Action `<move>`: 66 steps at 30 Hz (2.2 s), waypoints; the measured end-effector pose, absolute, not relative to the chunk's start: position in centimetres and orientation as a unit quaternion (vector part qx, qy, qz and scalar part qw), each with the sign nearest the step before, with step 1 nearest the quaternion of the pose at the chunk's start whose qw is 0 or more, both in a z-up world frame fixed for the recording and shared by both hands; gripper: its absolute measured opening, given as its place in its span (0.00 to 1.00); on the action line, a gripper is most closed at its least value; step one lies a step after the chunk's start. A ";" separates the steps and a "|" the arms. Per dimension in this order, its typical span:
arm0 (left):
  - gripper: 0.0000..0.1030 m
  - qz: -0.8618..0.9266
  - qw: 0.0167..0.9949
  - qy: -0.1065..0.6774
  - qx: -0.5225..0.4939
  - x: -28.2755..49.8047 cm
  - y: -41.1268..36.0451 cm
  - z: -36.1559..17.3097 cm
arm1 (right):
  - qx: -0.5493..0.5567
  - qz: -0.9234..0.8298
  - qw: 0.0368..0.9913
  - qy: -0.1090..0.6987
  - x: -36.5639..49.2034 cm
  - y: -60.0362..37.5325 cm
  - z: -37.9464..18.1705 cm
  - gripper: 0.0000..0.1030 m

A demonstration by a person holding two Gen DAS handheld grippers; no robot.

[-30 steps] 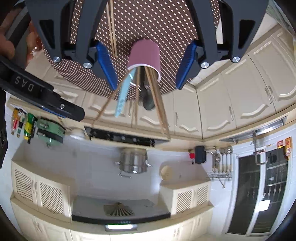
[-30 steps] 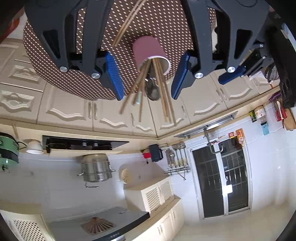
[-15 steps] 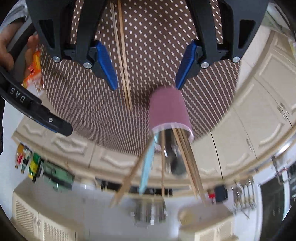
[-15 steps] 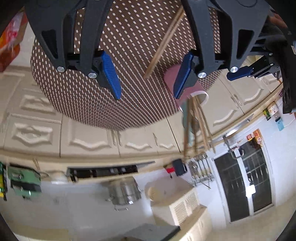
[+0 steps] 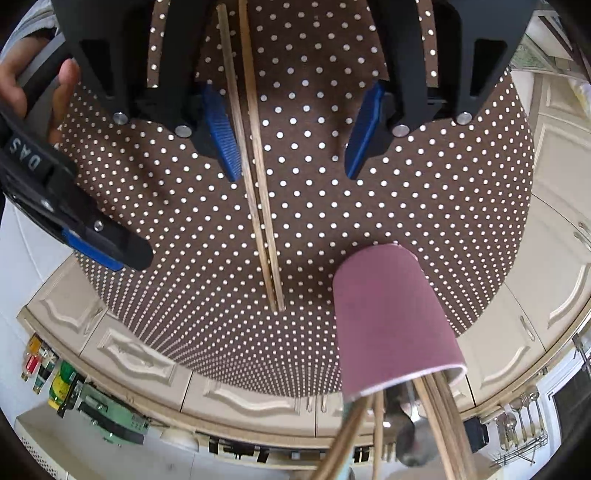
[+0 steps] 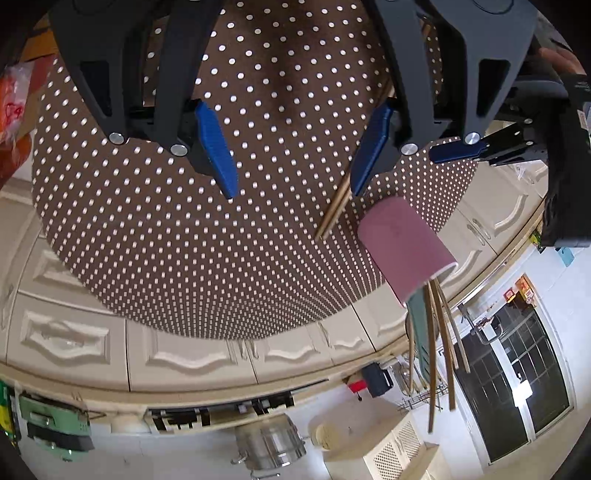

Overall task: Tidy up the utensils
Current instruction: 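Move both tools back down to the last chopsticks on the table, then grasp a wooden chopstick with the left tool while the right tool grasps another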

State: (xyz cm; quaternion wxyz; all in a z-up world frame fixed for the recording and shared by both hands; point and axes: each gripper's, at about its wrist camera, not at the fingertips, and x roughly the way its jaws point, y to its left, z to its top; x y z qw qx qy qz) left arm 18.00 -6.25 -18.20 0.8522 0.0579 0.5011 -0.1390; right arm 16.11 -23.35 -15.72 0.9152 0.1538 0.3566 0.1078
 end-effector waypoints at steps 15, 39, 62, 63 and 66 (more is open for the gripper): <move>0.56 -0.115 0.847 0.511 0.087 22.6 -9.5 -19.3 | 0.189 0.109 0.899 0.380 16.4 -24.0 -18.3 0.62; 0.06 -0.148 0.847 0.511 0.018 19.2 -8.2 -20.1 | 0.159 0.098 0.885 0.426 17.6 -22.1 -17.7 0.62; 0.06 -0.103 0.866 0.483 -0.070 13.9 4.2 -18.7 | -0.041 0.102 0.816 0.568 25.5 -10.7 -17.2 0.22; 0.06 -0.102 0.867 0.482 -0.073 13.9 4.3 -18.6 | -0.040 0.104 0.815 0.569 25.6 -10.8 -17.1 0.19; 0.06 -0.104 0.867 0.480 -0.088 14.3 4.7 -18.5 | -0.027 0.114 0.813 0.570 25.6 -12.0 -16.8 0.13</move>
